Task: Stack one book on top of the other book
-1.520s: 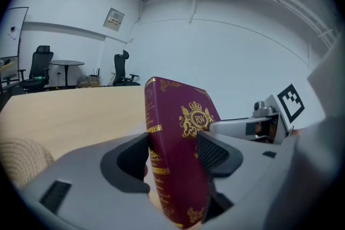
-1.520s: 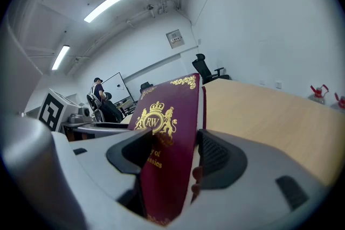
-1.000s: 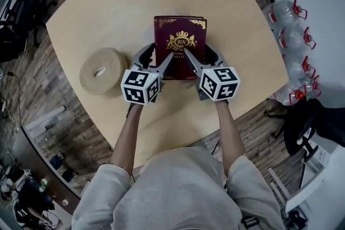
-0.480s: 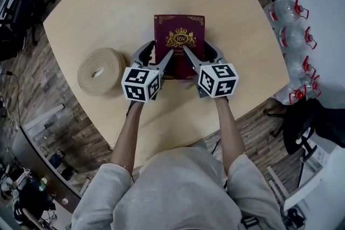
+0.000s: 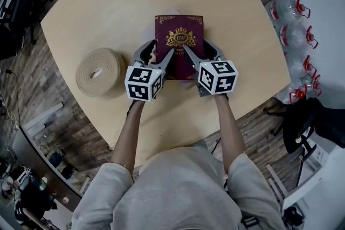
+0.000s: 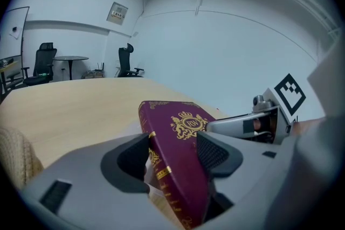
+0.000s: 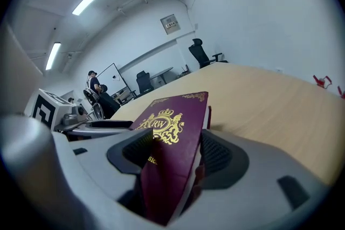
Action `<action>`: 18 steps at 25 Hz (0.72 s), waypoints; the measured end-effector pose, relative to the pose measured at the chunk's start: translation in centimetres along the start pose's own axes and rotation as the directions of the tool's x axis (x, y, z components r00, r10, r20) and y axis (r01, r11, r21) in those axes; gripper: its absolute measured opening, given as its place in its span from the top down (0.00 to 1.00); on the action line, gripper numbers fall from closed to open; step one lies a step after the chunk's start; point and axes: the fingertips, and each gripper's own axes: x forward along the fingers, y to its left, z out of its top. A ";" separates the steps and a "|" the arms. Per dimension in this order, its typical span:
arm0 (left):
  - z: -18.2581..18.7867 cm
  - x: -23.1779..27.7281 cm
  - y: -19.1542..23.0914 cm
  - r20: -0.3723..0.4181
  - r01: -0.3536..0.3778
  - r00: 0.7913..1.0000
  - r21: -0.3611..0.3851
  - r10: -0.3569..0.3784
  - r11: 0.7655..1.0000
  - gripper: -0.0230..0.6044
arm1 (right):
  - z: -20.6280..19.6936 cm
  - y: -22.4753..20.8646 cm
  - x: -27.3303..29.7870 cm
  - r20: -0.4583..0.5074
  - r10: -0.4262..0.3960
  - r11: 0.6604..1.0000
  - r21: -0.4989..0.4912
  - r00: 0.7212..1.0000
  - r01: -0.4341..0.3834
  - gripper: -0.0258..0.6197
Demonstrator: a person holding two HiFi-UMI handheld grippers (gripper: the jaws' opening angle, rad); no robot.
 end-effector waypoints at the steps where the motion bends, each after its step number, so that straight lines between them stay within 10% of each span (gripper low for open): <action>1: 0.0 0.1 0.0 -0.002 0.000 1.000 0.001 0.000 1.000 0.52 | -0.1 -0.1 0.1 -0.005 0.002 1.000 0.009 1.000 -0.002 0.55; 18: -0.1 0.2 0.2 0.006 0.005 1.000 -0.015 -0.005 1.000 0.52 | -0.1 -0.2 0.3 -0.012 0.016 1.000 0.022 1.000 -0.015 0.55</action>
